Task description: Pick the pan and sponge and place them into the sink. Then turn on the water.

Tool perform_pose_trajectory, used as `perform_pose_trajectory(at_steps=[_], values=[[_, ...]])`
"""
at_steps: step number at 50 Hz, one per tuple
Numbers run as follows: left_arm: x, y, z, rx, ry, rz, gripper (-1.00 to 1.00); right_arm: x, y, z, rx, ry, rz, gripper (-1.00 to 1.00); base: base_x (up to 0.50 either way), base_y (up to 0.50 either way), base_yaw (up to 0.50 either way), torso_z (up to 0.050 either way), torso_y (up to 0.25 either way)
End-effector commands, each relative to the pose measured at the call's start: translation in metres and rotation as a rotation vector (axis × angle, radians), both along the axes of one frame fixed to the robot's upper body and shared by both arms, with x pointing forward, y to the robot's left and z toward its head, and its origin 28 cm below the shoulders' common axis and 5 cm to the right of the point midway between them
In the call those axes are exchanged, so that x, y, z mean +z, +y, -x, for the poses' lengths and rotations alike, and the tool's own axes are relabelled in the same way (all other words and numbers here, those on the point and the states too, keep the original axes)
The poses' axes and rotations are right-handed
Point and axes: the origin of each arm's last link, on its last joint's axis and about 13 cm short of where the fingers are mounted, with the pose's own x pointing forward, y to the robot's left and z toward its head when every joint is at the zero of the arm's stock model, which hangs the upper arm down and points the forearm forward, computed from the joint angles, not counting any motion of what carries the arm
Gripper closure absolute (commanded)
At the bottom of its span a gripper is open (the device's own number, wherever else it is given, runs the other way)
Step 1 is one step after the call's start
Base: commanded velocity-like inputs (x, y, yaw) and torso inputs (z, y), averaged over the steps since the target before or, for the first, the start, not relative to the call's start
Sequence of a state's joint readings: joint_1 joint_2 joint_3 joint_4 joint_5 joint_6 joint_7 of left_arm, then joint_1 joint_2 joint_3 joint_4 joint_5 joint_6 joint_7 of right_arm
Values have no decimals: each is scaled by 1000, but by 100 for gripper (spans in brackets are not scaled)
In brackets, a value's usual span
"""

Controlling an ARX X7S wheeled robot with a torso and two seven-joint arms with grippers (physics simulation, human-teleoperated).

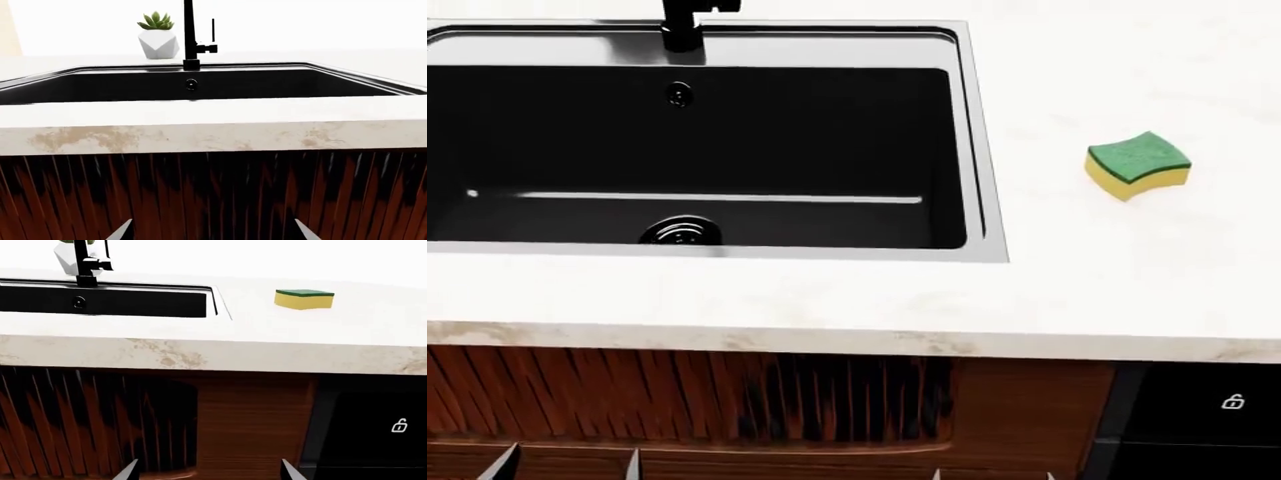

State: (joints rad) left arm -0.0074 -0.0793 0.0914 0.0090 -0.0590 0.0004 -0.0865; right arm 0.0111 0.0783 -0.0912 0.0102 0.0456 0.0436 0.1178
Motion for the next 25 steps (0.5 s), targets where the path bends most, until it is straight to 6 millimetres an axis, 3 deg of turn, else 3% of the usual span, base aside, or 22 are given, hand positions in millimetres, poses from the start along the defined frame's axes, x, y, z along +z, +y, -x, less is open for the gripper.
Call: perform_pose_trajectory(at_steps=[1,18,25], values=[[1,1,0,2,-10,6,-100,-1,0,0,-2,7,4,-100,0,0,0,50,0],[1,1,1,0,-10,20,-100,0,0,0,-4,3,3,-100,0,0,0,50,0],[2,0,1,-4,8,19,-100,0,0,0,1,0,-4,-100,0,0,0,0,0]])
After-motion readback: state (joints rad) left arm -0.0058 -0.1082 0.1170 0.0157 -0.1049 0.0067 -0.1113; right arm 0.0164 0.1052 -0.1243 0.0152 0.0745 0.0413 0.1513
